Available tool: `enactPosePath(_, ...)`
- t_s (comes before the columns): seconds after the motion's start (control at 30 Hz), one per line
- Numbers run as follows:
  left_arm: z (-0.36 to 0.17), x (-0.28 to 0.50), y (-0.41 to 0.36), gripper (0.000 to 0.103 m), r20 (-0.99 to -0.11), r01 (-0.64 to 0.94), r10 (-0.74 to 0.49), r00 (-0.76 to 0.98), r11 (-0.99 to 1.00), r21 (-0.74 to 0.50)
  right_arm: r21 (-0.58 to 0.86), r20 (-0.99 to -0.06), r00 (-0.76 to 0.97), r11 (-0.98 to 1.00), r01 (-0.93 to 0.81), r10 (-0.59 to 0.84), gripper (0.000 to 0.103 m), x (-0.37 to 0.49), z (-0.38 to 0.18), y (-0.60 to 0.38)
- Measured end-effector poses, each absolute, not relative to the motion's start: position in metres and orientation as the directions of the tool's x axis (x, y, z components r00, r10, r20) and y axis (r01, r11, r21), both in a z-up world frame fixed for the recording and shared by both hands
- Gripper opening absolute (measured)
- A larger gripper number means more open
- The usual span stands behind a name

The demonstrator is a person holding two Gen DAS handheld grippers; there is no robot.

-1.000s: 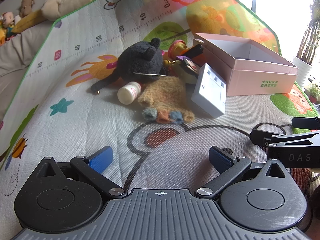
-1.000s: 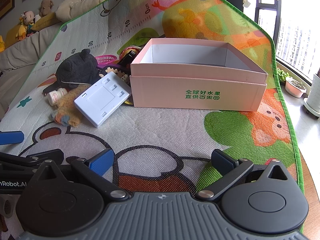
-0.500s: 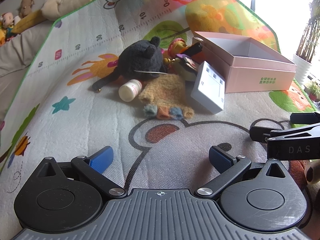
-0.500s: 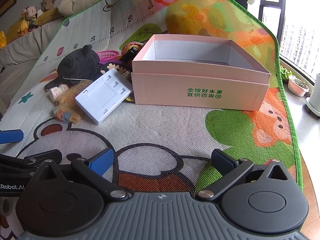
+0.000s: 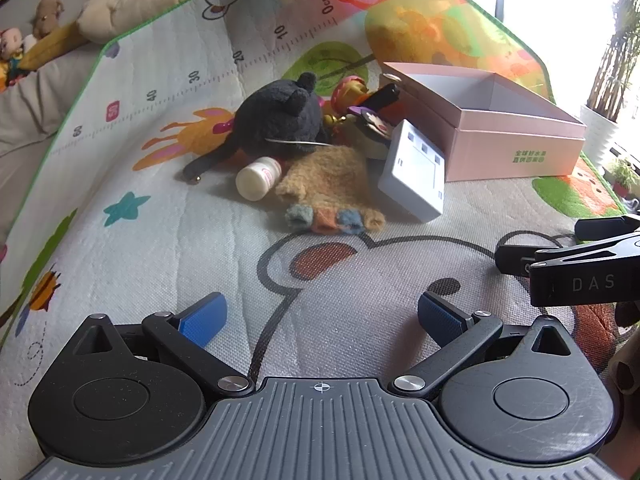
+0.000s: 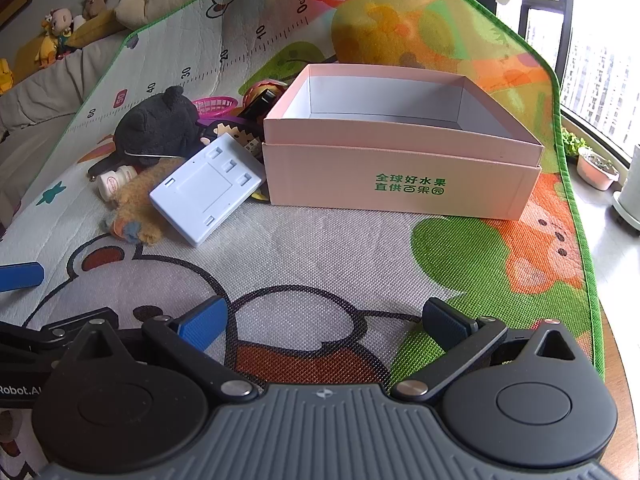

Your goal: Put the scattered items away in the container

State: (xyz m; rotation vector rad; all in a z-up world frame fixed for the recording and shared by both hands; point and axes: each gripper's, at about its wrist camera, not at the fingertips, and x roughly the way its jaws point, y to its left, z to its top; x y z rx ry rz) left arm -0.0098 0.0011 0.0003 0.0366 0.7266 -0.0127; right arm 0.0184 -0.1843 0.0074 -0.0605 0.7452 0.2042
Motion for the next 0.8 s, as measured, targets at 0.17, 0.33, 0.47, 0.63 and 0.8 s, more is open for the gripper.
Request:
enactPosePath(0.17,0.0,-0.01,0.001,0.103,-0.659,0.025,0.0,0.752,0.999,0.028,0.022,-0.678,0.716,0.978,-0.206,0.166,0.103,0.018,0.007,-0.184)
enactPosePath(0.33,0.0,-0.01,0.001,0.103,-0.661,0.028,0.002,0.75,0.999,0.035,0.024,-0.681,0.712,0.977,-0.212,0.171,0.103,0.019,0.008,-0.185)
enactPosePath(0.47,0.003,-0.006,0.004,0.103,-0.673,0.065,-0.026,0.739,0.997,0.034,0.021,-0.684,0.709,0.976,-0.217,0.172,0.103,0.019,0.008,-0.185)
enactPosePath(0.63,0.008,0.003,0.009,0.103,-0.691,0.094,-0.04,0.722,0.995,0.041,0.019,-0.684,0.709,0.976,-0.217,0.171,0.103,0.019,0.009,-0.185)
enactPosePath(0.8,0.009,0.012,0.012,0.103,-0.701,0.099,-0.05,0.711,0.995,0.029,0.015,-0.655,0.737,0.978,-0.21,0.168,0.103,0.017,0.02,-0.183)
